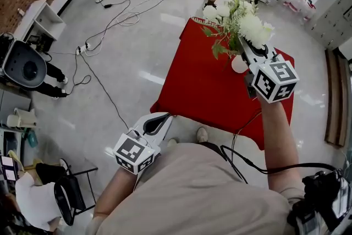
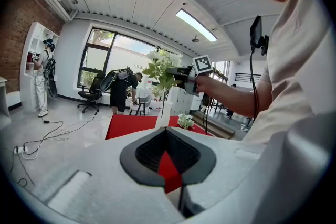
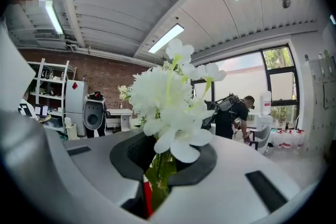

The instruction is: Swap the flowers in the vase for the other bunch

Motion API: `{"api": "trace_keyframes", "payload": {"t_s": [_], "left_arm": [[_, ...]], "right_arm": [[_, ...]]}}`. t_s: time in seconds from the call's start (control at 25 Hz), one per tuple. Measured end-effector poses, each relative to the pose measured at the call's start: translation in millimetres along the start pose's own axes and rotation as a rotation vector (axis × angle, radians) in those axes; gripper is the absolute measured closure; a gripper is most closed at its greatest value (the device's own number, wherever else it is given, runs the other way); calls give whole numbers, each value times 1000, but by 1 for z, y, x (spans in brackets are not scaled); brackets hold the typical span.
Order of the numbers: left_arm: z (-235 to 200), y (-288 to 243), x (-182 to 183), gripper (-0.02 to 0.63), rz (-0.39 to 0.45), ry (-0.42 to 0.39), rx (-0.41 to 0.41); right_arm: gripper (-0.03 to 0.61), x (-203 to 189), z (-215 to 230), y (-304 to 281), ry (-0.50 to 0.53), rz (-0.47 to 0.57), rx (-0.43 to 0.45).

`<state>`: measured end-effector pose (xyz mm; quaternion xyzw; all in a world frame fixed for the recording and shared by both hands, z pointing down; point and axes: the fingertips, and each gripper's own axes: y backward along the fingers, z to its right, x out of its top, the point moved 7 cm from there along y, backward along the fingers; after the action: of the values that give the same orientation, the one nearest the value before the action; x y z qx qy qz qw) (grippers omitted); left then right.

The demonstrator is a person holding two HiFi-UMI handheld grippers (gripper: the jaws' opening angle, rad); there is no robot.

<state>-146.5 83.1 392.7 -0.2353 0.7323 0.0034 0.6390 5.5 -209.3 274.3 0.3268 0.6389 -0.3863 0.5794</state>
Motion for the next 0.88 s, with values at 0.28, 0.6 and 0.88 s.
{"api": "trace_keyframes", "payload": {"t_s": [0.28, 0.6, 0.88], "left_arm": [[-16, 26, -13, 607, -3, 11, 31], [-18, 25, -15, 607, 7, 41, 95], [-18, 13, -17, 607, -4, 64, 151]], "right_arm": [[508, -54, -30, -38, -81, -128, 47], [508, -124, -25, -84, -239, -274, 115], [508, -196, -3, -126, -358, -393, 133]]}}
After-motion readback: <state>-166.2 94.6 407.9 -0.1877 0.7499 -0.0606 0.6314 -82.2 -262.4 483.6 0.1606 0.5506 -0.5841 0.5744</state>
